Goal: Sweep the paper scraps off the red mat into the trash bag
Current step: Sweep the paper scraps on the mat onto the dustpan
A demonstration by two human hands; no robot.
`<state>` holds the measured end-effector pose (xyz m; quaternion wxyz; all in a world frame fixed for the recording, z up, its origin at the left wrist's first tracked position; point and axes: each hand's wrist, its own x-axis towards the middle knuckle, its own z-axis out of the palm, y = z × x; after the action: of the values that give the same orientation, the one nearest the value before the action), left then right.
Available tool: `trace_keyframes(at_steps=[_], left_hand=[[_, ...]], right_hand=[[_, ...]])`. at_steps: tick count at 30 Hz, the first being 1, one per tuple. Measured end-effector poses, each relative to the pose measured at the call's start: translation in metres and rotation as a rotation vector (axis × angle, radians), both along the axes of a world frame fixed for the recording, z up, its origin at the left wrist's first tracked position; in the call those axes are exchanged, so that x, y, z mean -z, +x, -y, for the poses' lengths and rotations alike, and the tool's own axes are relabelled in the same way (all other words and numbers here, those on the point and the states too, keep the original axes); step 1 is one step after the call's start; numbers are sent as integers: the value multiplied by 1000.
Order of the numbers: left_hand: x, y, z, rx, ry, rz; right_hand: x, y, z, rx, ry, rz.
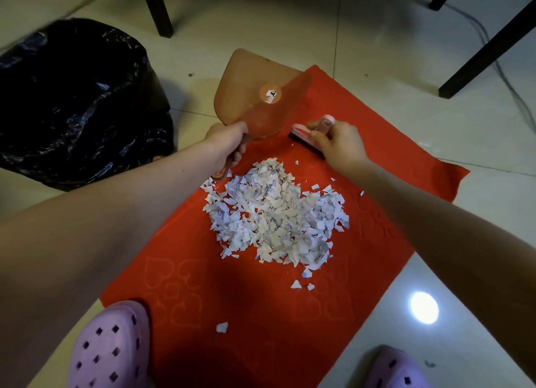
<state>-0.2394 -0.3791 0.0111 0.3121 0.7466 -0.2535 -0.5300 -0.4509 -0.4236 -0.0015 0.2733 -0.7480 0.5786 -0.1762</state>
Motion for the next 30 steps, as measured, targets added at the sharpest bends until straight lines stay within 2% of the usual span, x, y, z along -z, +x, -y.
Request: trace_keyframes(at_steps=[5, 9, 12, 15, 20, 25, 28, 30], left_hand=[[-2, -2, 0, 0, -9, -10], [-4, 0, -1, -6, -22, -19], [-3, 0, -2, -8, -22, -21], [-2, -2, -2, 0, -16, -18], [0, -10, 0, 21, -4, -17], [-1, -15, -1, 31, -11, -31], [-1, -18, -2, 37, -8, -35], [-1, -19, -3, 53, 4, -40]], right_hand=[[-14, 2, -20, -256, 91, -146], [-35, -25, -33, -276, 157, -58], [-47, -51, -38, -215, 92, 26], [-33, -71, -31, -32, 34, 96], [-3, -89, -36, 209, -32, -20], [2, -95, -43, 266, -7, -277], [-4, -81, -50, 200, 80, -234], [-8, -67, -60, 109, 104, -100]])
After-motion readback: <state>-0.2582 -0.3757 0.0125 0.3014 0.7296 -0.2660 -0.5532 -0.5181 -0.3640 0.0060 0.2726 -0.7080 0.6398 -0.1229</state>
